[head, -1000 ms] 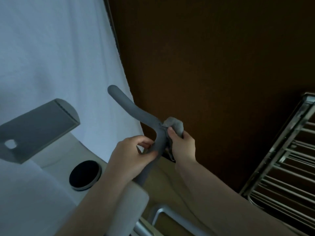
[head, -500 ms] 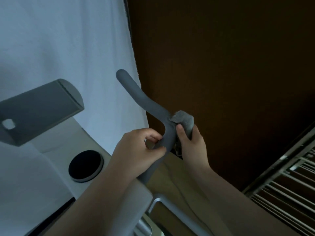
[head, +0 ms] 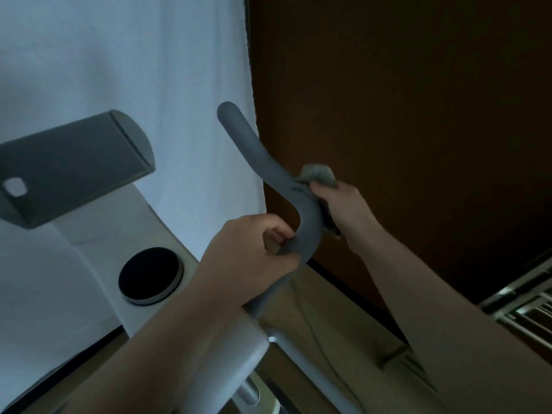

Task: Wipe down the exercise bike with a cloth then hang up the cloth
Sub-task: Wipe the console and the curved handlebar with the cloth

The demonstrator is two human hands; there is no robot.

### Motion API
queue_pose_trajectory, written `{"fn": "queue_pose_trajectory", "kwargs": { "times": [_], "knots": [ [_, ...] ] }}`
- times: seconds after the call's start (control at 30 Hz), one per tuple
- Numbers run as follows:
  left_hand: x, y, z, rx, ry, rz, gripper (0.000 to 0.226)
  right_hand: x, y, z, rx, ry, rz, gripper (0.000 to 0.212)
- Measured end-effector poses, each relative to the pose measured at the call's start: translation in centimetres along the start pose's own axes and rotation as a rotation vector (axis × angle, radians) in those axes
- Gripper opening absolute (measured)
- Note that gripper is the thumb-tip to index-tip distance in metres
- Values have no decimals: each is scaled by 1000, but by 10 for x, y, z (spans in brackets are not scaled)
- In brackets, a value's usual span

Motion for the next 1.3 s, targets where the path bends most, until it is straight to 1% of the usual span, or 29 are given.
{"fn": "queue_pose_trajectory", "kwargs": {
  "times": [0.07,0.13,0.23,0.3,0.33,0.4,0.47,0.53,0.6,0.7,0.87,0.93,1.0,1.1,1.2,1.3],
  "knots": [
    [0,0,1,-2,-5,8,23,-27,14,13,-6,-92,-134,36],
    [0,-1,0,2,-4,11,21,-42,19,6,42,-236,-301,34],
    [2,-2,0,32,23,-10,16,-42,4,-45,169,-482,-513,36],
    [2,-2,-2,35,32,-18,21,-41,-5,-79,230,-640,-609,38],
    [2,-2,-2,33,33,-19,23,-43,-8,-81,251,-676,-649,39],
    [2,-1,-2,19,31,-11,26,-53,-9,-67,297,-667,-738,40],
    [1,0,-2,6,26,4,27,-68,-4,-48,321,-639,-770,37],
    [-1,0,-3,7,17,11,25,-71,1,-42,274,-599,-725,34],
    [-1,-1,-3,16,16,6,24,-61,-3,-61,254,-605,-753,32],
    [0,0,-3,31,21,-5,26,-46,-12,-94,279,-669,-815,33],
    [1,1,-1,24,30,-3,24,-64,0,-64,297,-619,-794,27],
    [0,0,-2,26,28,-19,22,-60,1,-70,284,-620,-783,29],
    [0,0,-2,34,33,-34,21,-48,-1,-92,268,-665,-792,34],
    [3,0,-2,64,60,-36,25,-48,-4,-97,321,-699,-717,44],
    [2,0,-2,58,69,-52,29,-57,6,-75,384,-702,-585,40],
    [0,0,-3,41,52,-56,19,-48,2,-81,380,-687,-393,39]
  ]
}}
Point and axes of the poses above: each hand's wrist, its own z-axis towards the middle knuckle, its own y-axis out of the palm, x = y × z, the point moved 10 cm from there along z, towards the middle knuckle, and after that the axes turned 5 degrees about x, right-handed, at the moved point
